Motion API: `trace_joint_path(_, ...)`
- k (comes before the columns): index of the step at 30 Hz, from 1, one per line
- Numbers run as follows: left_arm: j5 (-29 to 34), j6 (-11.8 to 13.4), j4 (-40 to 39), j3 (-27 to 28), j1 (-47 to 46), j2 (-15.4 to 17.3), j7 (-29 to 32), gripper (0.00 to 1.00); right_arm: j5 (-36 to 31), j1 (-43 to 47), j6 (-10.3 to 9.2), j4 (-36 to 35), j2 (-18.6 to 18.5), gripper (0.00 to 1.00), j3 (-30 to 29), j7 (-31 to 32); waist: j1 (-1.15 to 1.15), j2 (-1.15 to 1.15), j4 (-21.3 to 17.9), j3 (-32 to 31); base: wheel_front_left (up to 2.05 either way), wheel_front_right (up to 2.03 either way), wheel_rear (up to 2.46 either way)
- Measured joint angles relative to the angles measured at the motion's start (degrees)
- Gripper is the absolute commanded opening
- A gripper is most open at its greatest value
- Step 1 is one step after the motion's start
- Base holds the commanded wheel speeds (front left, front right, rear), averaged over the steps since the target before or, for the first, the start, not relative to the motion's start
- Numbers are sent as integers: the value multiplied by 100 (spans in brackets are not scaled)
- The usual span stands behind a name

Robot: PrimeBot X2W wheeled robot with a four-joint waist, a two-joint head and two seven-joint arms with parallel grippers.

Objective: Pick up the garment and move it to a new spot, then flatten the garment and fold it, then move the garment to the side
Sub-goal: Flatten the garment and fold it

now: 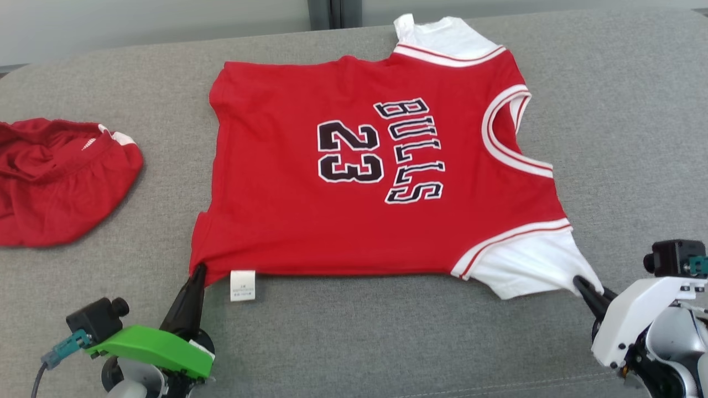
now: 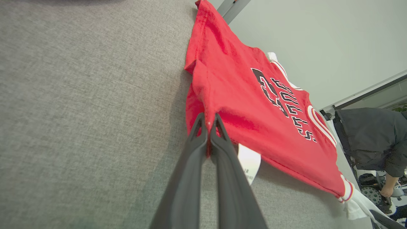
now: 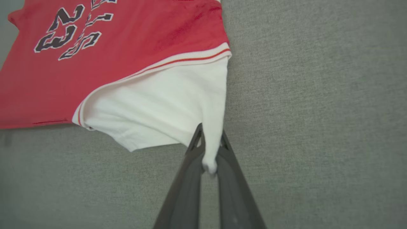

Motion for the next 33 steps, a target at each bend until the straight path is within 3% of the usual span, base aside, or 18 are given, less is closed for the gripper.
trace_joint_path(9,40,332,-108,-257,626,233,370,0,-271,857,-1,-766,514,0,-339,1199,0,0,-39,-245,0,0,0)
trace_joint_path(19,131,491,-647,-338,787,379,481,0,-405,857,-2,-1122,666,0,-455,1134,0,0,21,-294,0,0,0)
trace_joint_path(23,134,508,-829,-339,642,378,570,0,-405,652,-2,-1151,593,0,-439,1072,0,0,63,-300,0,0,0)
trace_joint_path(33,104,937,-1089,-390,-120,246,1115,0,-299,-296,-2,-818,1,0,-222,1190,0,0,103,-222,0,0,0)
